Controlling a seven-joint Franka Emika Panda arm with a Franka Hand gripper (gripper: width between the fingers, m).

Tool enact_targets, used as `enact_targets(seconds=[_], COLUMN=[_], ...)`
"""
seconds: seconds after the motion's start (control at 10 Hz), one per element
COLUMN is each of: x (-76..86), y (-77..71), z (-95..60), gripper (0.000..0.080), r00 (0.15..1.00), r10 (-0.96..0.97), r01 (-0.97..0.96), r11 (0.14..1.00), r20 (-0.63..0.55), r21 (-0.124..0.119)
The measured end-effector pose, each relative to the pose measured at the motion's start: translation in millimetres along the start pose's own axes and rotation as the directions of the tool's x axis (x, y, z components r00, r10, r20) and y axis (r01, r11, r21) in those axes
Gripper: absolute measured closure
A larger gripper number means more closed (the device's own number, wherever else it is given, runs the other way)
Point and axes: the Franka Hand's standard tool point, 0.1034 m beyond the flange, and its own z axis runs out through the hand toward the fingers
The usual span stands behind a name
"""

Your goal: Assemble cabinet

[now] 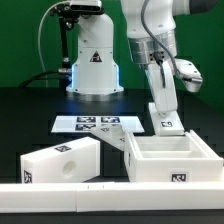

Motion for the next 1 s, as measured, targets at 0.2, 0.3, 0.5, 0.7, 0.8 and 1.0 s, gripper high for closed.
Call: enact_targets(seconds=[0.2,0.3,0.5,0.7,0.8,1.0], x=[6.0,5.7,7.9,11.5,16.1,14.7], y=[-2.4,-2.3,-6.9,-8.9,-11.2,-11.5], z=[3.1,3.3,1.7,-8.5,-12.5,-16.0], gripper=[0.0732,0.0732,0.0732,0.0732,0.0732,0.0732], r00=[0.999,0.999,0.999,0.996,0.996,0.998], r10=[0.03,0.029,0.048,0.066,0.066,0.027], r01=[-0.03,-0.029,-0.05,-0.072,-0.075,-0.037], r11=[0.999,0.999,0.996,0.989,0.984,0.988], r20=[0.017,0.017,0.026,0.053,0.059,0.064], r21=[0.028,0.028,0.073,0.13,0.162,0.151])
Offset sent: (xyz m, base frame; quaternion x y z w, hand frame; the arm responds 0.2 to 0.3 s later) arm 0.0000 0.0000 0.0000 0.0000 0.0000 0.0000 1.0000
